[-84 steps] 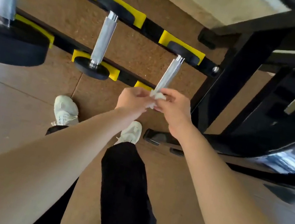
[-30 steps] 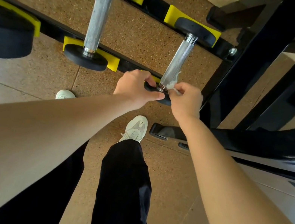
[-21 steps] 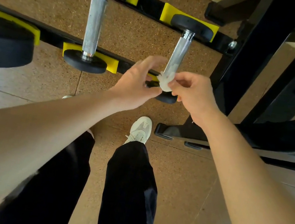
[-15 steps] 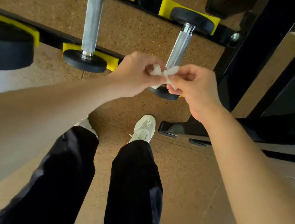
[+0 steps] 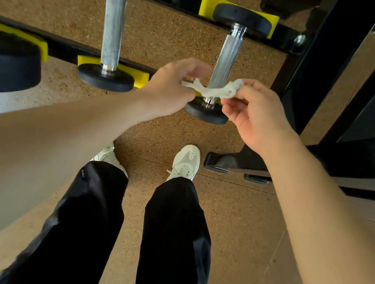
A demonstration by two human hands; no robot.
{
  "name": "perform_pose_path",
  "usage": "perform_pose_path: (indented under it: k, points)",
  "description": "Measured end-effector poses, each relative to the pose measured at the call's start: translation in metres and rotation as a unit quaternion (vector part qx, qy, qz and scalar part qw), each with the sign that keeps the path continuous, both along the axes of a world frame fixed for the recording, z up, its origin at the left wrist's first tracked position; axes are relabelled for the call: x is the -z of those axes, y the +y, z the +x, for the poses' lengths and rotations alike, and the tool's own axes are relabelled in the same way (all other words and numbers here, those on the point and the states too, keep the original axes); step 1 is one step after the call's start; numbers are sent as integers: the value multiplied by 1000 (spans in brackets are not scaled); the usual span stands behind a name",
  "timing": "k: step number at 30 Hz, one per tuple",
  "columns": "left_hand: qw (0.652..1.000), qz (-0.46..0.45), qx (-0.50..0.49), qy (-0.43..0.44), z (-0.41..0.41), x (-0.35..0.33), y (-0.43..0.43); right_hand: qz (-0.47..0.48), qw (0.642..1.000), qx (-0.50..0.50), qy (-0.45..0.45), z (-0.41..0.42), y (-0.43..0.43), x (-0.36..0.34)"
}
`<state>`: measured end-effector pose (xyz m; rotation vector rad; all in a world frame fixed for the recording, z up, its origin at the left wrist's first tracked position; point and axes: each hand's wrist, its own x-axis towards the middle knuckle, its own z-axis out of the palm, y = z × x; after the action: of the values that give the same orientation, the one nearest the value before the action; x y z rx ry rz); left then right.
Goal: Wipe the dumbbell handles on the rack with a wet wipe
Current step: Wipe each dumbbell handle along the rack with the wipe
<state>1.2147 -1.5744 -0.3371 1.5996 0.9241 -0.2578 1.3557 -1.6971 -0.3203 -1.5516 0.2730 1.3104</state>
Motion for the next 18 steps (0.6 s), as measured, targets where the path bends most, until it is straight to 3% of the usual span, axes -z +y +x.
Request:
perform_pose_path:
  k: [3,6,10,13,16,18]
  points:
    - [995,45,83,23,7,-13,-7,40,998,-27,28,3,3,-8]
    - [991,117,61,13,10,-14,-7,47,997,-31,46,7,1,-9]
    - [999,13,2,-35,6,-15,1,48,992,42,106,11,-3,-11]
    - [994,-72,-79,-36,5,-17,1,22,997,12,71,4,1,-8]
    - [963,-191,-187,-39,6,-16,1,-8,998,-59,20,-4,5,1]
    - [930,-263,-250,-50,8,-16,0,-12,996,-77,40,-5,4,4]
